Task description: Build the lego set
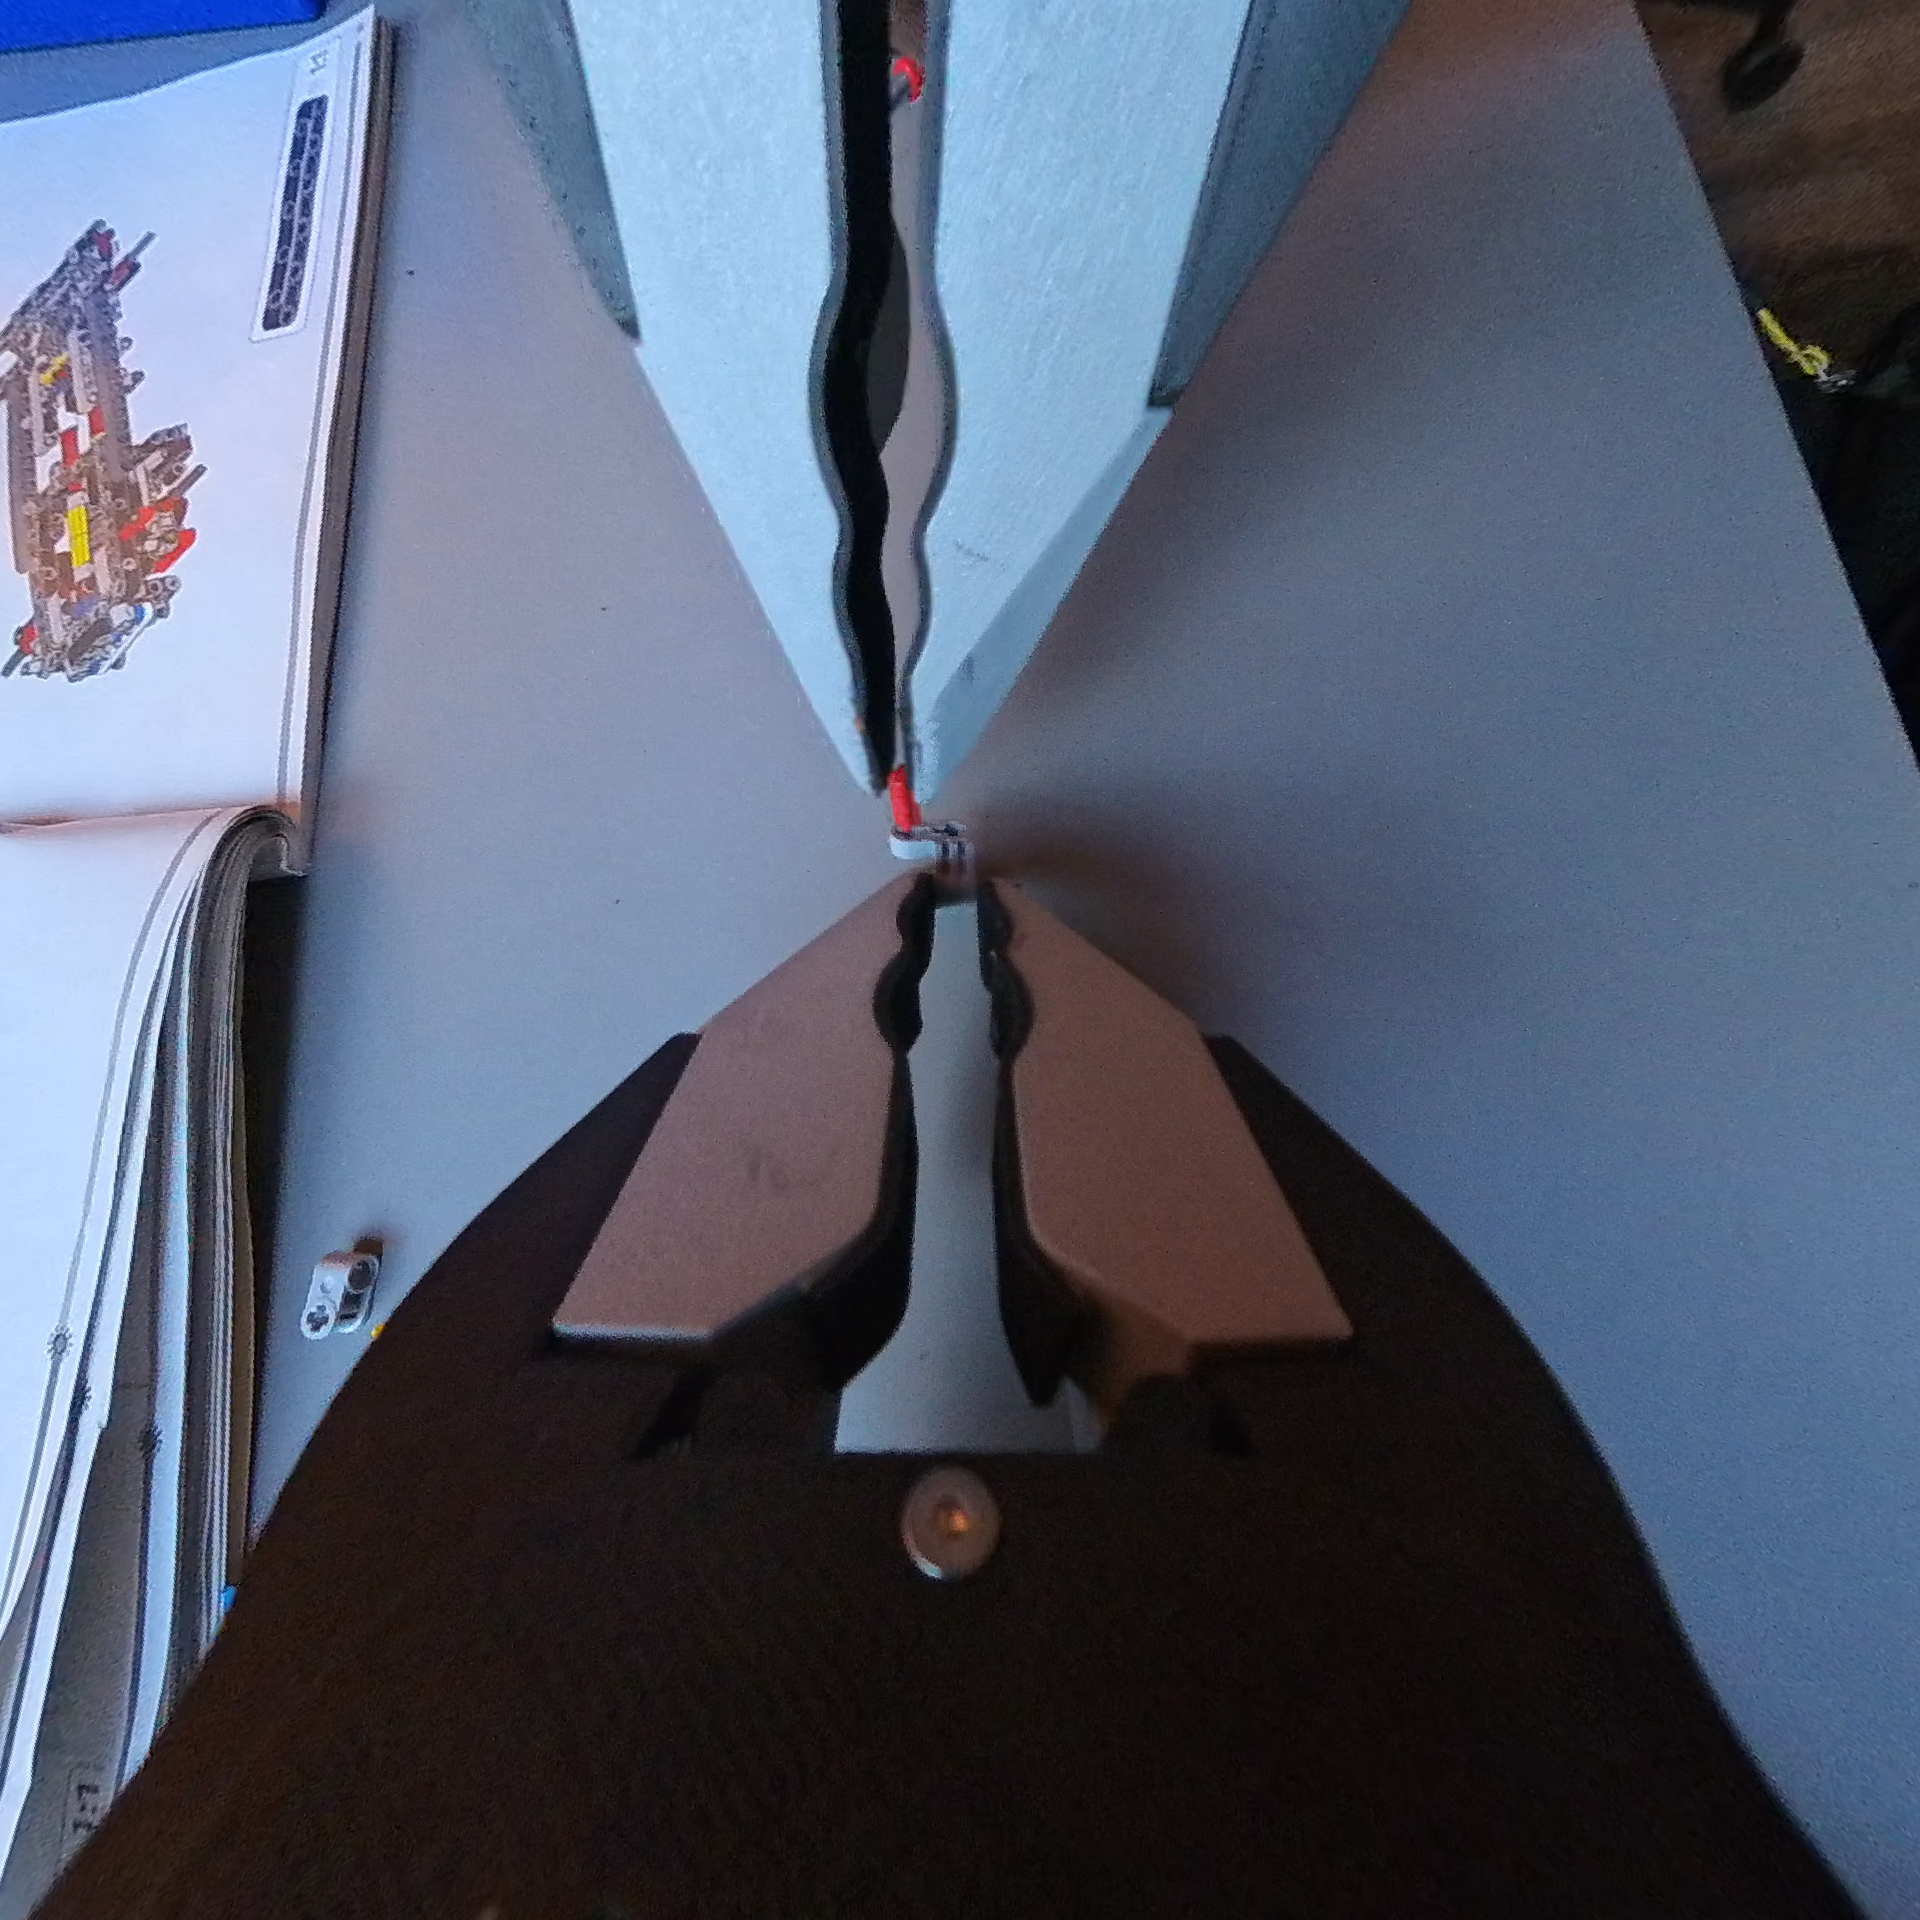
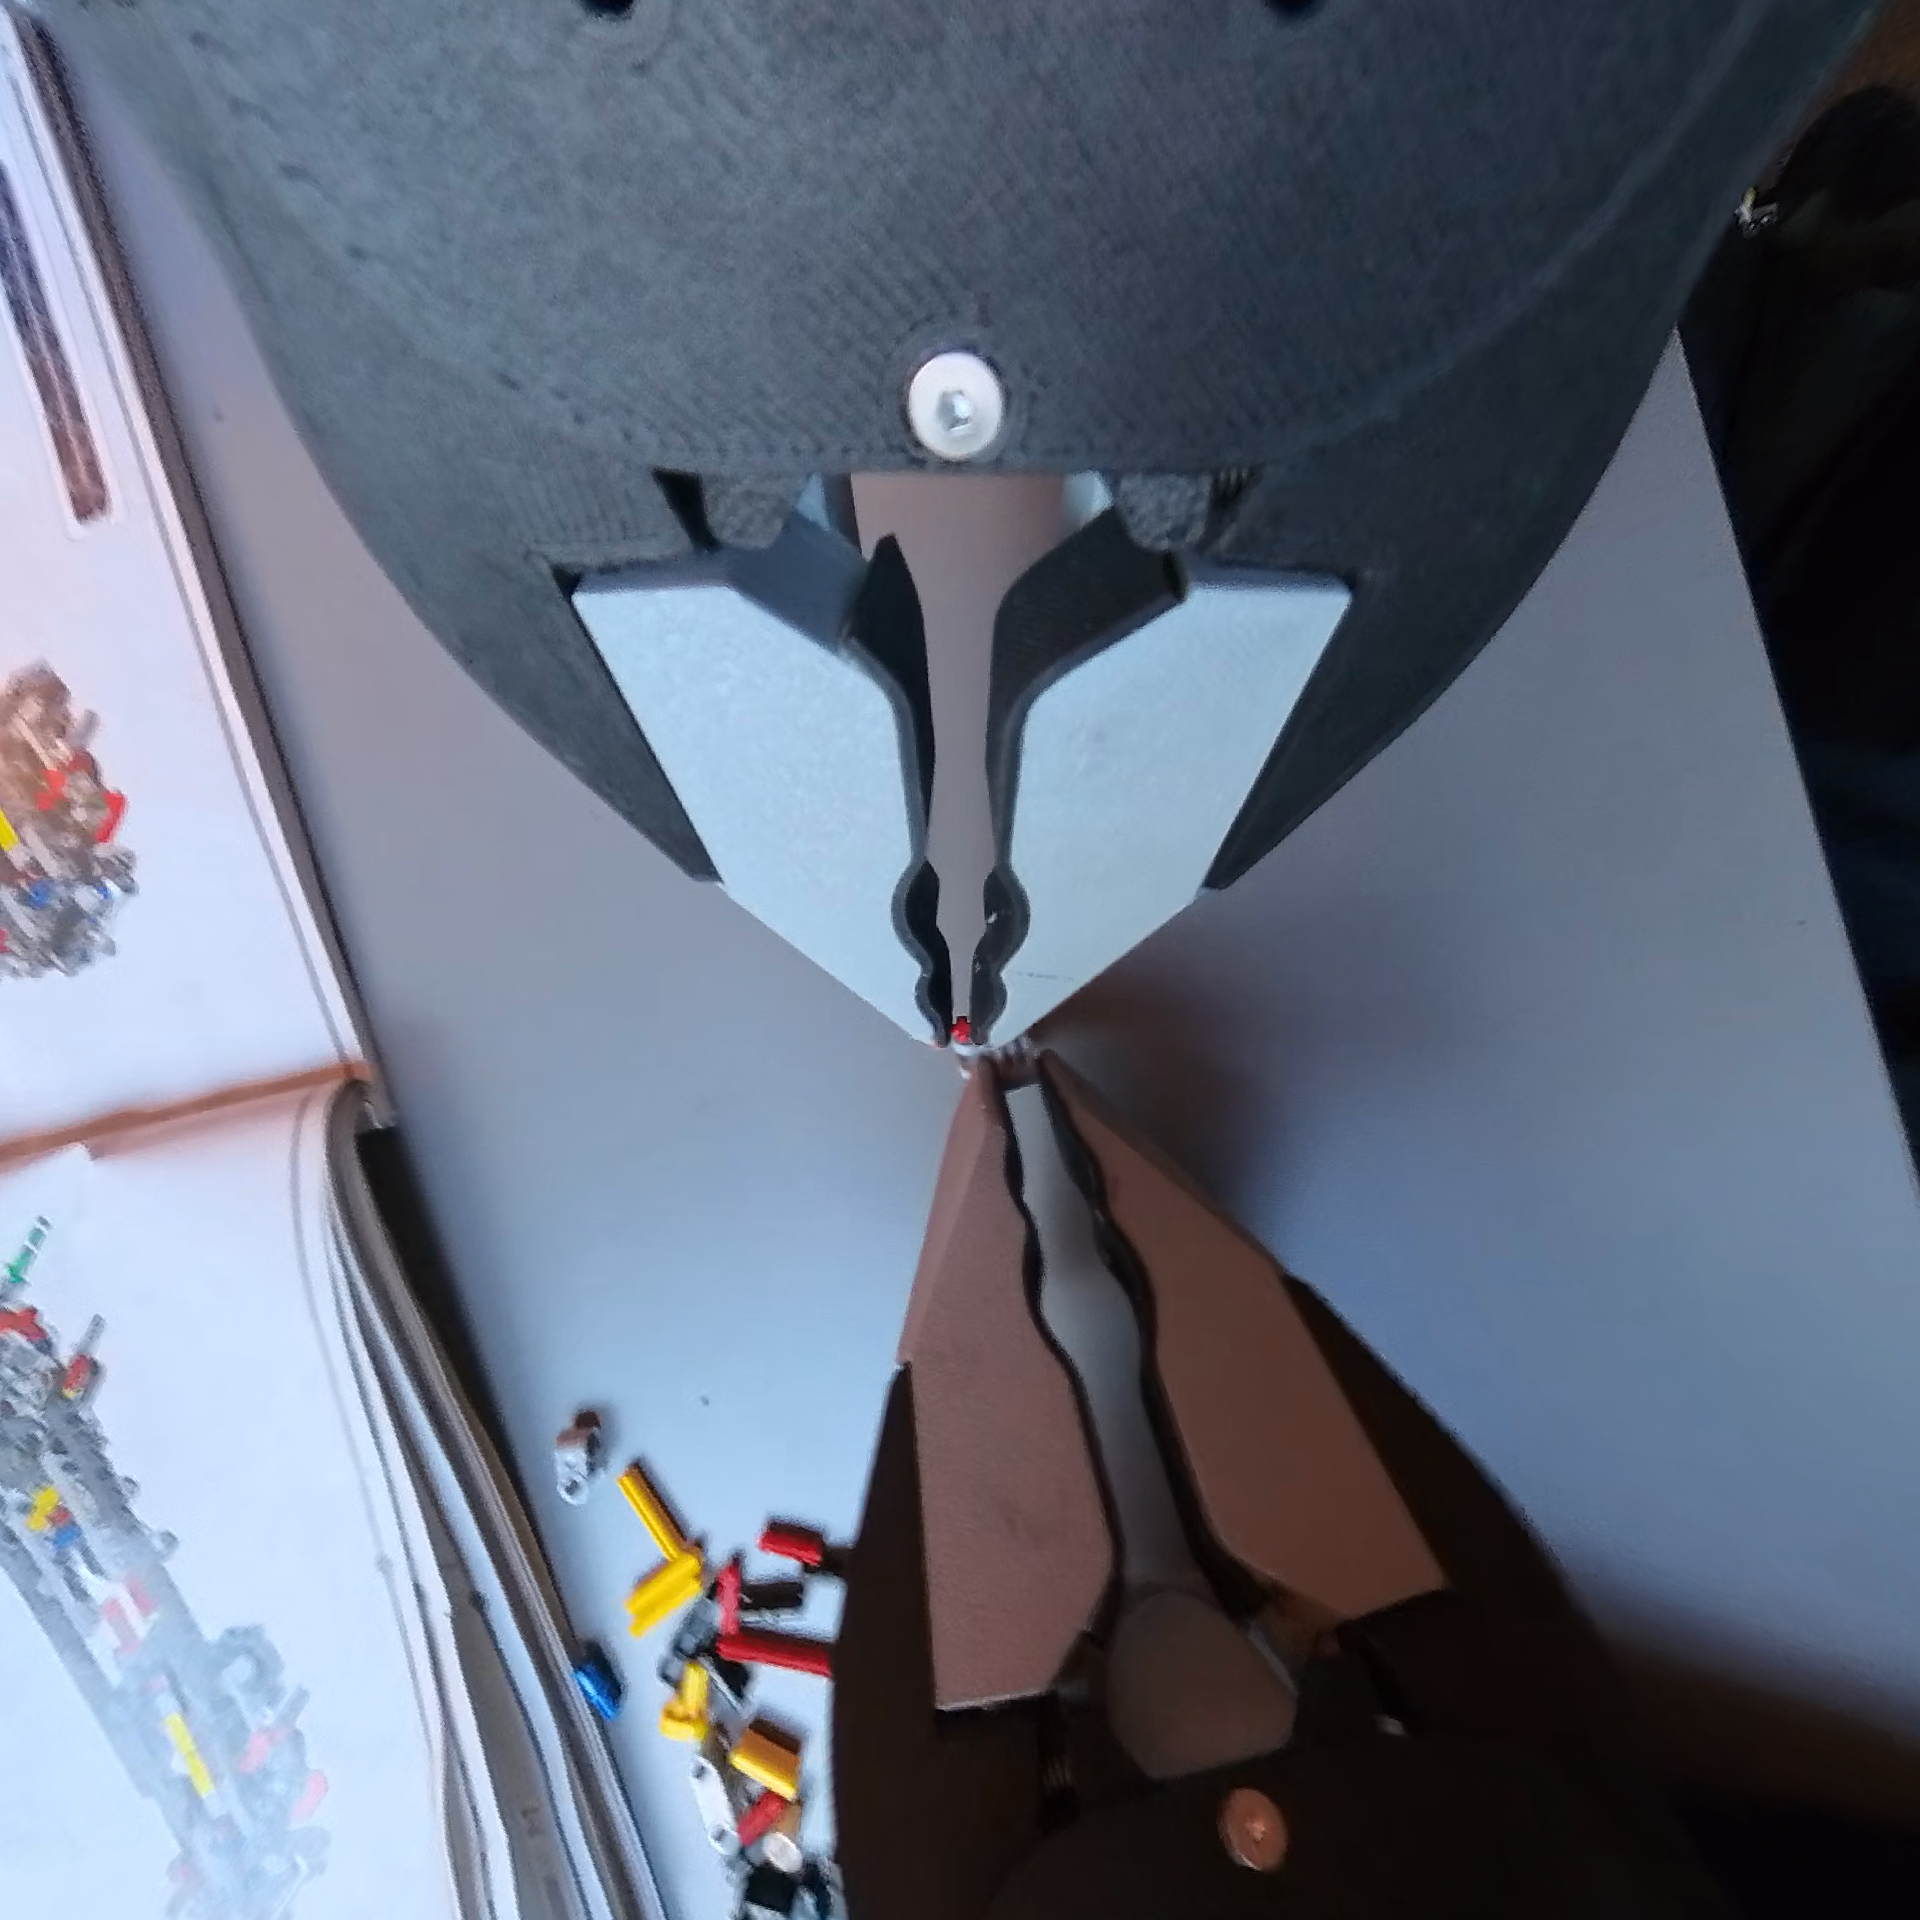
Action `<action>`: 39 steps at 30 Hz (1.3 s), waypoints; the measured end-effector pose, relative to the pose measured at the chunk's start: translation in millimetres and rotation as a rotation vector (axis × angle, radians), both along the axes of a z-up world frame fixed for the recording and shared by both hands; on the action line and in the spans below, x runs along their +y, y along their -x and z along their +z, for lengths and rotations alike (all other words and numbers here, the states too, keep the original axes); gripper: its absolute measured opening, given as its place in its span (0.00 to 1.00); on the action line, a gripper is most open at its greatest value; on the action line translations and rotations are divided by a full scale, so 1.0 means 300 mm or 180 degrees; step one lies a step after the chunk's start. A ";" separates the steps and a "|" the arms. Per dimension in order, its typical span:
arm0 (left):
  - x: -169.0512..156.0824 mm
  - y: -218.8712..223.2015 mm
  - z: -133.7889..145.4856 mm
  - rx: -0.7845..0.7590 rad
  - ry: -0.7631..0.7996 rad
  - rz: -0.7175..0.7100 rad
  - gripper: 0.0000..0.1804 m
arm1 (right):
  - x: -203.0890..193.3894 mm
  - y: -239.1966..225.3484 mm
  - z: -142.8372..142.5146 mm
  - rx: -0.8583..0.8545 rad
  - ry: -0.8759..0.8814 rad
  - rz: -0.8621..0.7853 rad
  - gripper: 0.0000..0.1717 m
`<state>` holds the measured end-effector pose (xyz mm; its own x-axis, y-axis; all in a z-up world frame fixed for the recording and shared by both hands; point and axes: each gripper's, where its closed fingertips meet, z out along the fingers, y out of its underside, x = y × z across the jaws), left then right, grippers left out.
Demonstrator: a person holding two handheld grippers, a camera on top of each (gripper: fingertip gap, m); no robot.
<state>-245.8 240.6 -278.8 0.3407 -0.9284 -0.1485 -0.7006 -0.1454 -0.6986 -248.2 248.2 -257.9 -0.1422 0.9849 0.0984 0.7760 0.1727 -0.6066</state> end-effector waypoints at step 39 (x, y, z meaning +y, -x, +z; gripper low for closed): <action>-0.004 -0.002 -0.022 -0.0062 0.0179 -0.0072 0.06 | -0.022 0.016 -0.012 -0.0042 0.0032 0.0098 0.00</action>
